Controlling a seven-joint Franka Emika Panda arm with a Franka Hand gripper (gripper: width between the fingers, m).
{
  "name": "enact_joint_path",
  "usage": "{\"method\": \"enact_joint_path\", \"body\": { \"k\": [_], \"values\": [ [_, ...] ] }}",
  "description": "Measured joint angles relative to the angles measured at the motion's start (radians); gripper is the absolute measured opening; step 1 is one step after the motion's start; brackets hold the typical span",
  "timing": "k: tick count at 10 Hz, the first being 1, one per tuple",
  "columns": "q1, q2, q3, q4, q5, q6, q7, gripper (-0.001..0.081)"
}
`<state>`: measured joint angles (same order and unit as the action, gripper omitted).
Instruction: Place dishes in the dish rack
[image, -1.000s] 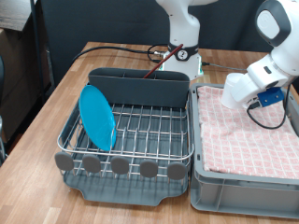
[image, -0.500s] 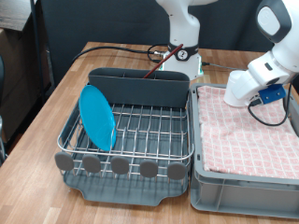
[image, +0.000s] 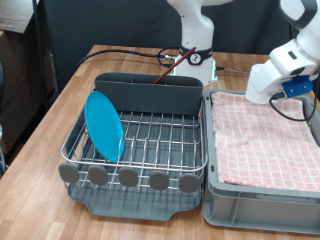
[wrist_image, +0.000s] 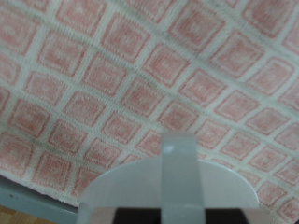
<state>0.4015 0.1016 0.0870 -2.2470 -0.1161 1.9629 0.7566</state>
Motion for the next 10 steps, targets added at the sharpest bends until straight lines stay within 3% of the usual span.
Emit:
{"method": "enact_joint_path", "body": {
  "k": [4, 7, 10],
  "values": [
    [-0.004, -0.073, -0.036, 0.027, -0.082, 0.075, 0.134, 0.0072],
    [-0.004, -0.061, -0.045, 0.037, -0.119, 0.096, 0.172, 0.0072],
    [-0.019, -0.038, -0.091, 0.084, -0.109, 0.146, 0.193, 0.0072]
  ]
}}
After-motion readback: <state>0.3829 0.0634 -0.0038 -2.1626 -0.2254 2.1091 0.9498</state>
